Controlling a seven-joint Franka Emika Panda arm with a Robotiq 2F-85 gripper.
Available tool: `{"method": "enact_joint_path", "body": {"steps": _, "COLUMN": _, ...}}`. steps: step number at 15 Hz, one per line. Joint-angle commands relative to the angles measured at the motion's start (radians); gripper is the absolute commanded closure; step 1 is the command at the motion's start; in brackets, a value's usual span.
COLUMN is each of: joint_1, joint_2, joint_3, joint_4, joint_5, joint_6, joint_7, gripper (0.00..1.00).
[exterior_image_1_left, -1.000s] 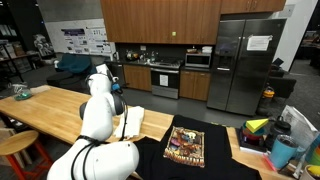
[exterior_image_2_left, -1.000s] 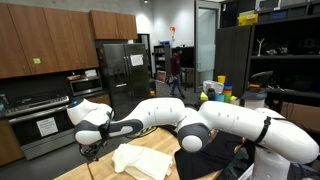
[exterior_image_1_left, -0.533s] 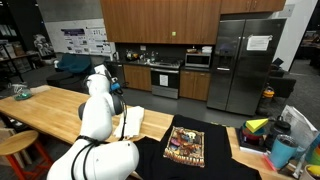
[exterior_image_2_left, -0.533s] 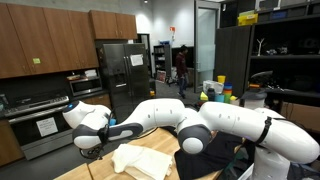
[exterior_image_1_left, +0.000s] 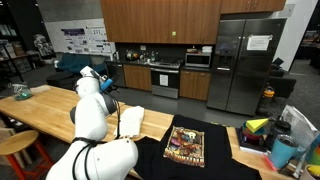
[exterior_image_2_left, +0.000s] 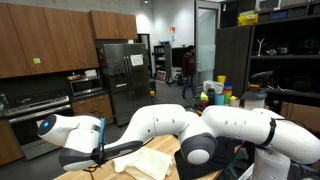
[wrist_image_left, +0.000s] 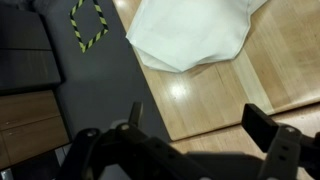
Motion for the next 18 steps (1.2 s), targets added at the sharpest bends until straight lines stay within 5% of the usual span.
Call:
{"method": "enact_joint_path", "body": {"steps": 1, "joint_1": 0.066, "joint_2": 0.0, "joint_3": -0.06, "joint_4": 0.007, "joint_5": -0.056, "joint_6": -0.05, "joint_7": -0.015, "gripper": 0.0}}
{"method": "enact_joint_path", "body": {"steps": 8, "joint_1": 0.099, "joint_2": -0.022, "joint_3": -0.066, "joint_4": -0.003, "joint_5": -0.039, "joint_6": -0.073, "joint_7": 0.058, "gripper": 0.0}}
{"method": "enact_joint_path", "body": {"steps": 18, "joint_1": 0.001, "joint_2": -0.034, "joint_3": 0.023, "joint_4": 0.008, "joint_5": 0.085, "joint_6": 0.038, "joint_7": -0.018, "gripper": 0.0}}
